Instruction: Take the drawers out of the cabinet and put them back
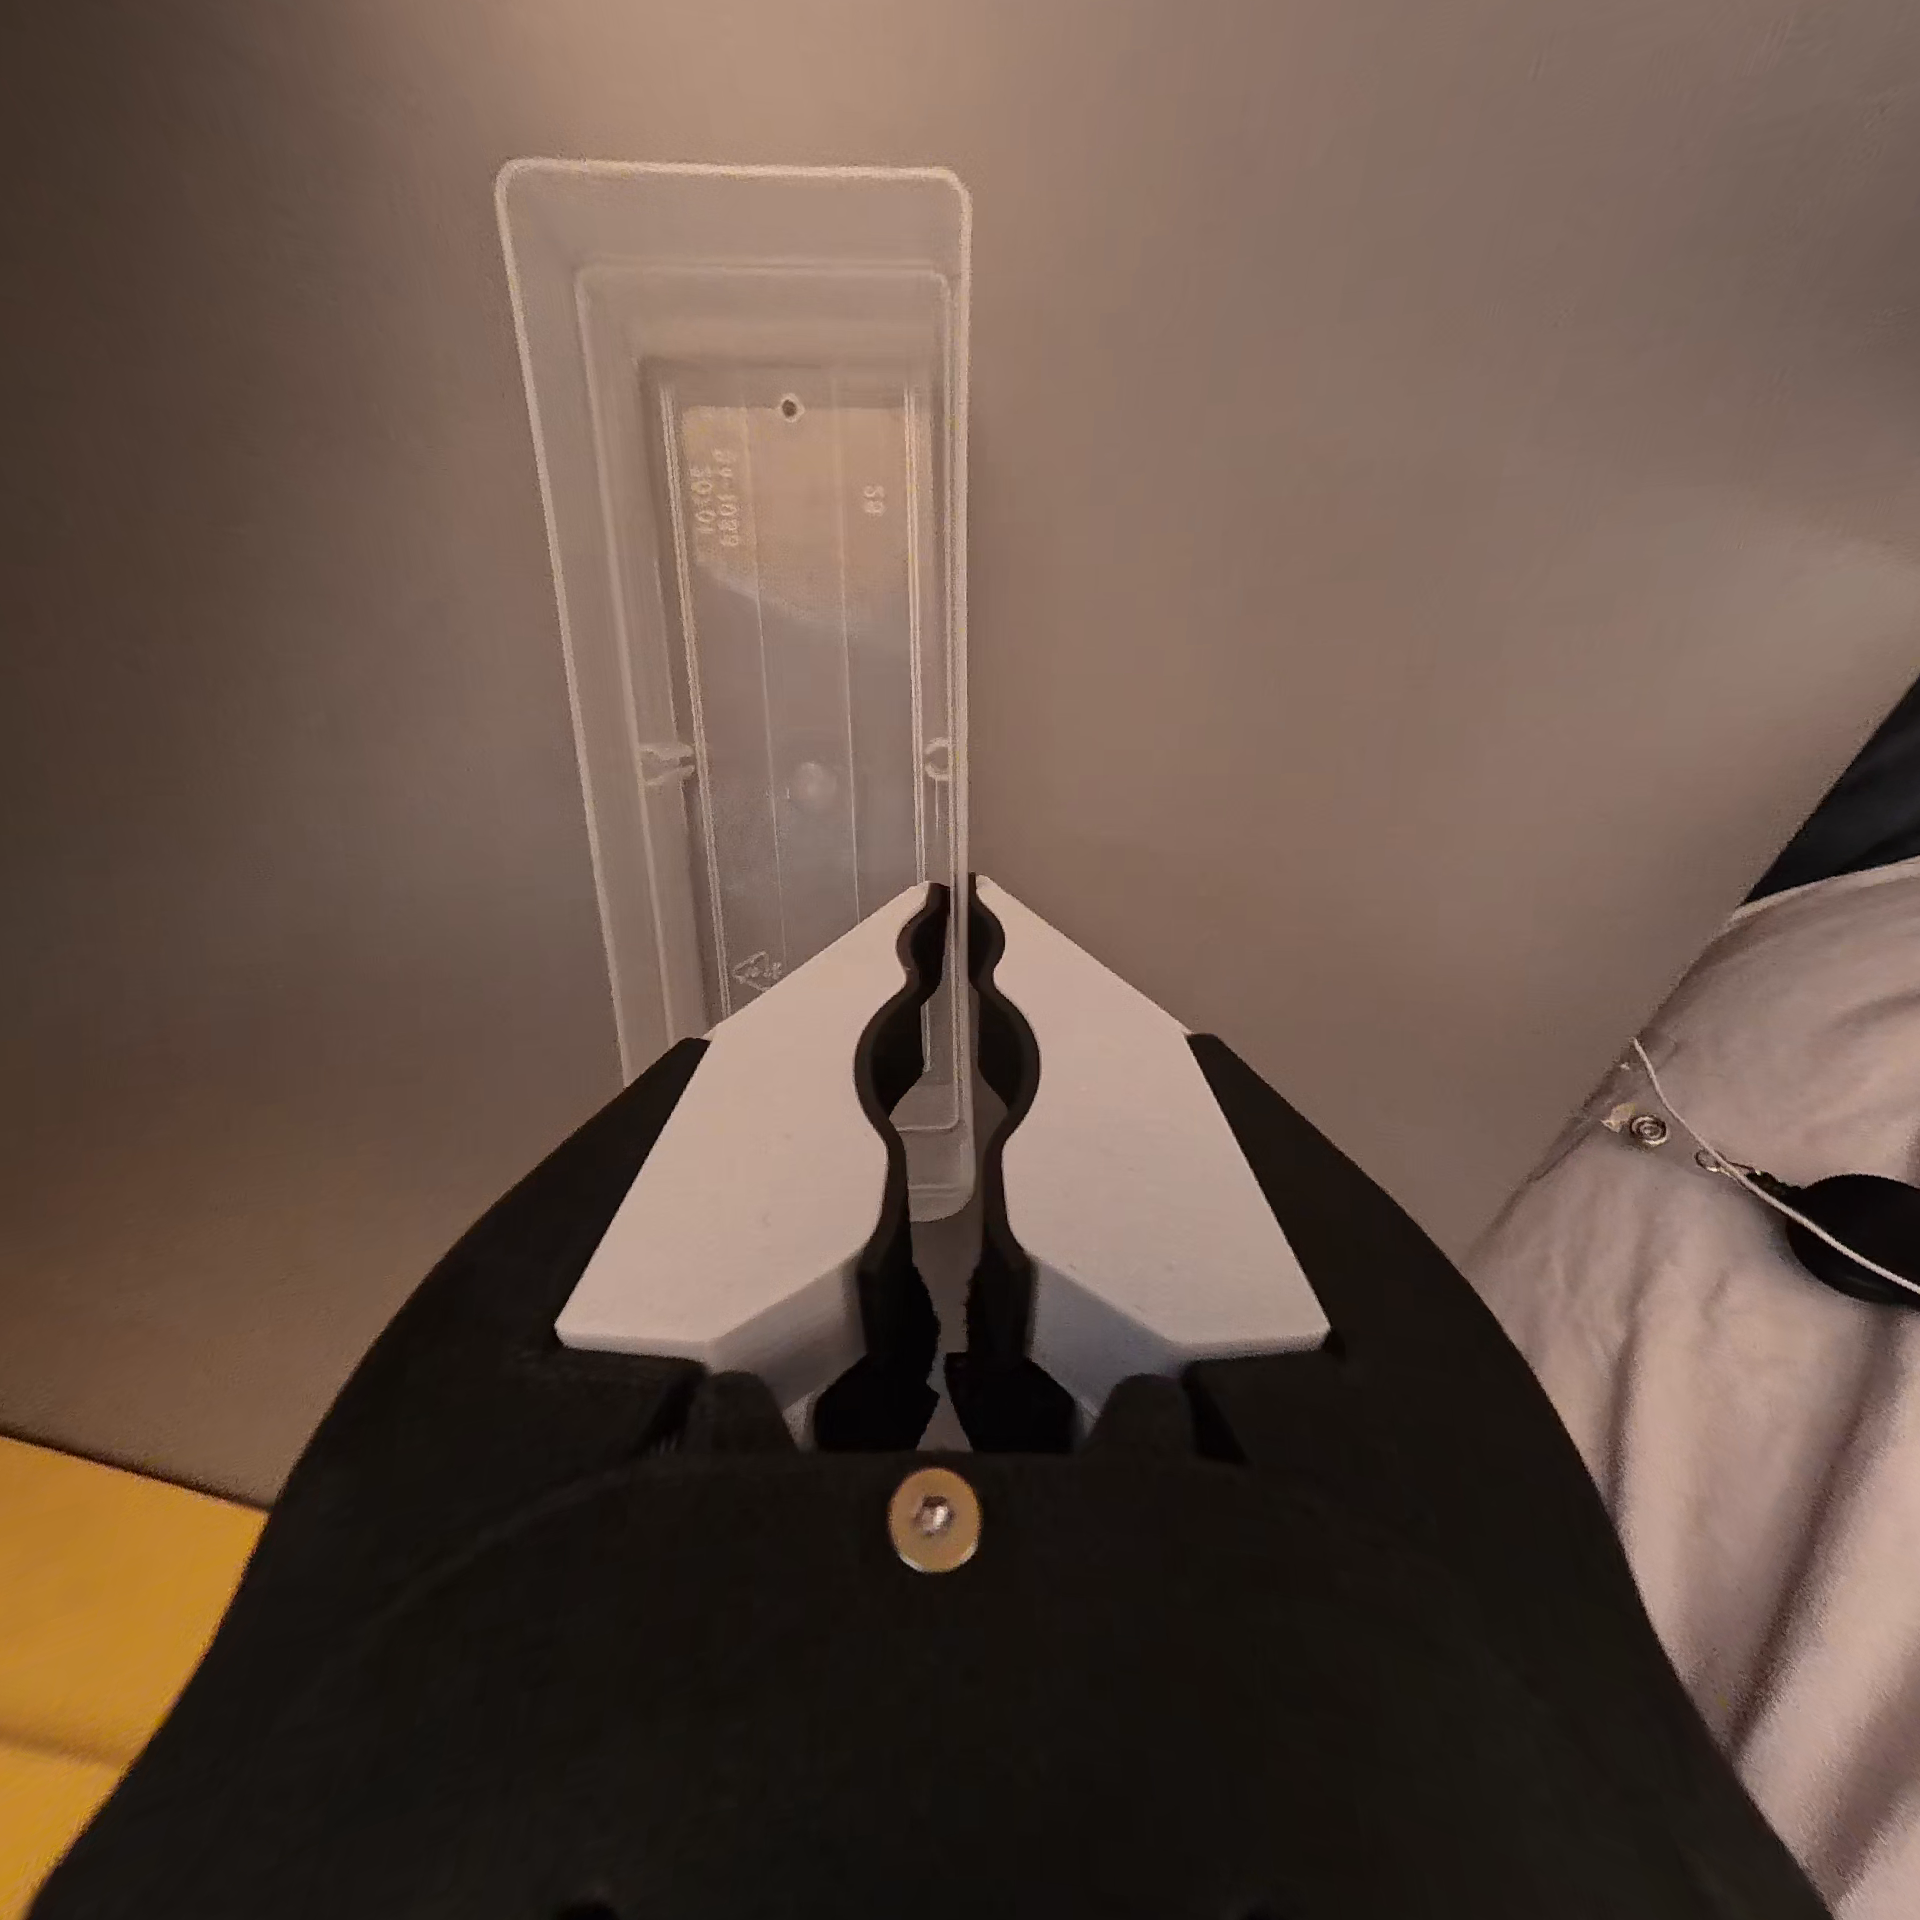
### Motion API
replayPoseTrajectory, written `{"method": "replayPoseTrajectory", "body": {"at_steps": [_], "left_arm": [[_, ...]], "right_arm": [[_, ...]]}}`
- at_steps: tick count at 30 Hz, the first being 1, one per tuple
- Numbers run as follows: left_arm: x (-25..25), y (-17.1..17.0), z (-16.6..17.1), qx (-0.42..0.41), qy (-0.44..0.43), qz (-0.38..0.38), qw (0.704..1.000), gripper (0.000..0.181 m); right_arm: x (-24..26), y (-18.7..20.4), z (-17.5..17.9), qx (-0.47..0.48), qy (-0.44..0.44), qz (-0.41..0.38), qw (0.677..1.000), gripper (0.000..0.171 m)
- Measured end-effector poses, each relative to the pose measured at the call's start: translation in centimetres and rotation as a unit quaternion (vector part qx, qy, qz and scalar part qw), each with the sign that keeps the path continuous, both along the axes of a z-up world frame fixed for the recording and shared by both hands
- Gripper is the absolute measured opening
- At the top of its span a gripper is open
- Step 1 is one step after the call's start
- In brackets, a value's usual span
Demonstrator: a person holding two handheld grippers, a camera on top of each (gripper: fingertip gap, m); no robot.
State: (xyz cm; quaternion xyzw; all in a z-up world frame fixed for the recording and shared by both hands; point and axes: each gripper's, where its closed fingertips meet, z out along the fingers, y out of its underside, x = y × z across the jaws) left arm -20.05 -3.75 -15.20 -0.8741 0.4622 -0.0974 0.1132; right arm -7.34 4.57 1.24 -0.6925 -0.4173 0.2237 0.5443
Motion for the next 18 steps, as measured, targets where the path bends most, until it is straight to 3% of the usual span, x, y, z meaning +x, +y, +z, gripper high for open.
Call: {"method": "replayPoseTrajectory", "body": {"at_steps": [1, 3, 5, 8, 11, 13, 15, 18], "left_arm": [[0.1, 0.2, 0.0, 0.006, -0.004, 0.004, 1.000, 0.006], [0.2, 0.6, 0.6, 0.020, -0.022, 0.018, 0.999, 0.043], [0.6, 0.5, 2.2, 0.020, -0.072, 0.026, 0.997, 0.065], [0.6, 0.8, 8.3, 0.051, -0.229, 0.044, 0.971, 0.071], [-4.9, 6.7, 15.8, 0.193, -0.322, 0.131, 0.918, 0.079], [-9.5, 11.3, 19.5, 0.283, -0.350, 0.170, 0.877, 0.108], [-12.0, 14.4, 21.9, 0.275, -0.414, 0.180, 0.849, 0.104], [-14.1, 18.6, 23.7, 0.194, -0.508, 0.222, 0.810, 0.108]], "right_arm": [[0.0, 0.1, -0.2, -0.001, 0.001, 0.001, 1.000, 0.014], [0.0, 0.3, -0.4, -0.005, 0.005, 0.007, 1.000, 0.015], [-0.1, 0.4, -0.5, -0.007, 0.012, 0.010, 1.000, 0.016], [0.1, 1.4, 0.4, 0.003, 0.030, 0.009, 1.000, 0.029], [-0.2, 4.8, 2.7, 0.024, 0.079, 0.008, 0.997, 0.062], [-0.3, 8.5, 4.2, 0.009, 0.139, 0.000, 0.990, 0.075], [-0.6, 11.9, 5.5, -0.045, 0.226, 0.003, 0.973, 0.095], [-0.4, 16.1, 6.9, -0.151, 0.351, -0.001, 0.924, 0.114]]}}
